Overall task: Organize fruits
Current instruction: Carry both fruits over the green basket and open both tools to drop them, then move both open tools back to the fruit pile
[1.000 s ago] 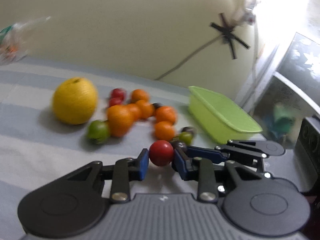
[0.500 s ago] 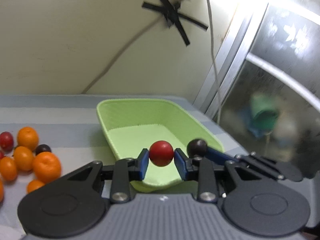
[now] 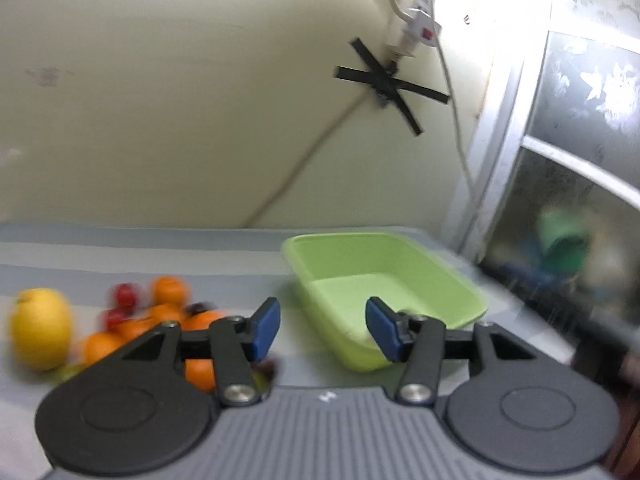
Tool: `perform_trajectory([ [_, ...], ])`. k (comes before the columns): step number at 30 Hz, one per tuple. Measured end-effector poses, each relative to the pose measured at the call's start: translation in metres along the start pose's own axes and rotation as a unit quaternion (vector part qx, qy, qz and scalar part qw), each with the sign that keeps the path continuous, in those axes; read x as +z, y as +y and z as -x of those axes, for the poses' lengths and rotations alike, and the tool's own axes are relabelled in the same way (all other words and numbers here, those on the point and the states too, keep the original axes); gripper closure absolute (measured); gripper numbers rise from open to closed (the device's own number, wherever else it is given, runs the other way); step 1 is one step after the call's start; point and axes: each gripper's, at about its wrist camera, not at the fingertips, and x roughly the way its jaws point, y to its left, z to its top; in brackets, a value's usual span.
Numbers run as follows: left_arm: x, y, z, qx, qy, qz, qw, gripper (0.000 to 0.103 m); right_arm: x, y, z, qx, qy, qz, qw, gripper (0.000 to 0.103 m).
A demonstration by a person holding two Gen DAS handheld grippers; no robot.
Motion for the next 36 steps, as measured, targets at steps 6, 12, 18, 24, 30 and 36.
perform_trajectory([
  [6,-0.03,0.026,0.046,0.043,0.002,-0.02,0.9989,0.054,0.037,-0.037,0.014,0.035,0.008,-0.148,0.988,0.05],
  [12,-0.035,0.041,0.065,0.062,-0.009,-0.008,0.998,0.053,0.163,-0.026,0.048,0.071,-0.05,-0.107,0.99,0.043],
  [18,-0.044,0.052,0.068,0.079,-0.013,0.013,0.9967,0.051,0.201,0.01,0.092,0.096,-0.107,-0.026,0.989,0.025],
  [24,-0.053,0.076,0.073,0.095,-0.006,0.032,0.995,0.051,0.058,0.072,0.078,0.172,-0.004,0.019,0.985,0.025],
  [30,-0.068,0.097,0.08,0.134,-0.002,0.026,0.9907,0.051,-0.043,0.144,0.048,0.208,0.074,0.07,0.973,0.033],
  [36,-0.077,0.11,0.078,0.152,-0.011,0.028,0.988,0.049,-0.052,0.187,0.006,0.222,0.107,0.12,0.962,0.046],
])
